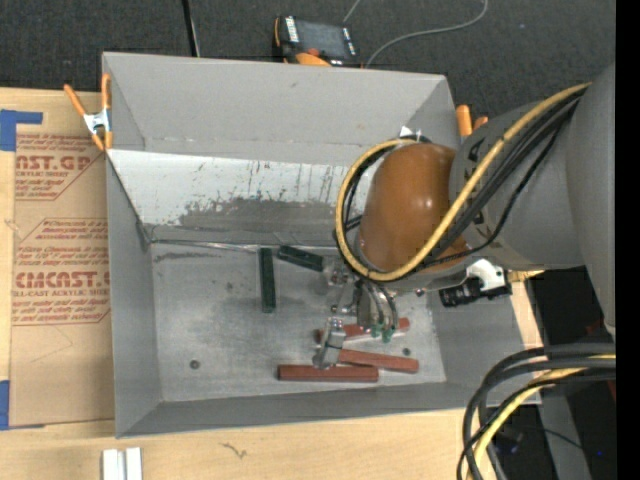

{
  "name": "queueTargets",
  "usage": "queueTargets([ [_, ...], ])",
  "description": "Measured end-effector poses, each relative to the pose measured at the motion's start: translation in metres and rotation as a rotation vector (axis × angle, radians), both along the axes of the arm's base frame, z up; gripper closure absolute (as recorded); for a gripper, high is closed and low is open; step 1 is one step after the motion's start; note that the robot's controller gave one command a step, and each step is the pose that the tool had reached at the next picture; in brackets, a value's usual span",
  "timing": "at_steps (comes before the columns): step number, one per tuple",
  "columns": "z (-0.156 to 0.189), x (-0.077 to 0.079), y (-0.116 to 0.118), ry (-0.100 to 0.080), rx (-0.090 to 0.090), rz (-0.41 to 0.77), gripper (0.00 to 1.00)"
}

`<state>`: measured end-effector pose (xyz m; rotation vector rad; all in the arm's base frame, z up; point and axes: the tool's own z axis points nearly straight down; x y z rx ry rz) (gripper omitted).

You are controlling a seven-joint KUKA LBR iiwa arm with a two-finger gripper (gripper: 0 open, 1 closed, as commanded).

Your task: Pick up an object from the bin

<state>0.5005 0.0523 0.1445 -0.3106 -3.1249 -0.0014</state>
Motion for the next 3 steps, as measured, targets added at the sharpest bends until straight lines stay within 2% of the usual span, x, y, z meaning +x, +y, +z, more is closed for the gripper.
queueTargets([
  [1, -0.076, -0.010, -0.061, 0.004, -0.002, 0.175, 0.00],
  [2, -0.072, -0.008, -0.060, -0.005, -0.001, 0.175, 1.00],
  [3, 0.137, -0.007, -0.034, -0.010, -0.002, 0.216, 1.00],
])
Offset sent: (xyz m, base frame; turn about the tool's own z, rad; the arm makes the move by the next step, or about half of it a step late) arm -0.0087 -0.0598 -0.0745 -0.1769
